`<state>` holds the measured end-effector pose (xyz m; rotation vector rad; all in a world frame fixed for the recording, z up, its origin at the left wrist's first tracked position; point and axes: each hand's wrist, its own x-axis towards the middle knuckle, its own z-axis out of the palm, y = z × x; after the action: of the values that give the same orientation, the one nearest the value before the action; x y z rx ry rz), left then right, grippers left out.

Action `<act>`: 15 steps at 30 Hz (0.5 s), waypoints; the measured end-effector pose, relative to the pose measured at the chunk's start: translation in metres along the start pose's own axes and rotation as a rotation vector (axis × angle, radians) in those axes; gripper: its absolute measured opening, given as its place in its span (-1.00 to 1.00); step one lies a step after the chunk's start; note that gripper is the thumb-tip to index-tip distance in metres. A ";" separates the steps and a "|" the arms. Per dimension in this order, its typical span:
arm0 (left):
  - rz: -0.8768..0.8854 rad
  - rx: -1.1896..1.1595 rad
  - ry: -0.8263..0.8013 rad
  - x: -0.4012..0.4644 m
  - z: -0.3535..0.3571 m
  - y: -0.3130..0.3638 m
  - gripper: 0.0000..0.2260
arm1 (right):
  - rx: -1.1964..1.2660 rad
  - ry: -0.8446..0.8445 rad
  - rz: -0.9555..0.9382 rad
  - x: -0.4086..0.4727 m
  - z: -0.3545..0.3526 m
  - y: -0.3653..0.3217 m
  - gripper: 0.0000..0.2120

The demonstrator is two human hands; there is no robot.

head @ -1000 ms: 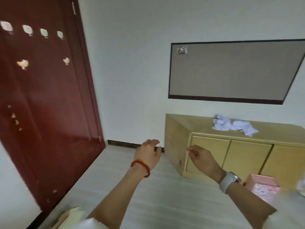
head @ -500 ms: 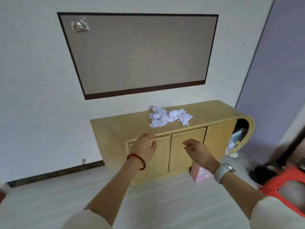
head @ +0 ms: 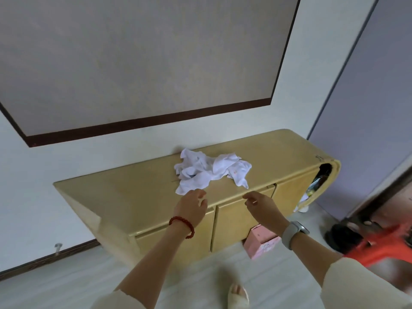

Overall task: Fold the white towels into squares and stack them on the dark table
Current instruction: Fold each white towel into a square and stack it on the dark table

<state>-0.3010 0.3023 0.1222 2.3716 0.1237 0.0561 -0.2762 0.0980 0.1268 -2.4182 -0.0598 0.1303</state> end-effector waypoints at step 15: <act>-0.316 0.257 -0.078 0.312 0.148 -0.047 -0.61 | -0.082 -0.118 -0.207 0.339 0.073 0.065 -0.74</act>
<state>0.0172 0.2663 -0.0156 2.5751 0.4917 -0.2152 0.0536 0.1242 0.0028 -2.4670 -0.3750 0.1776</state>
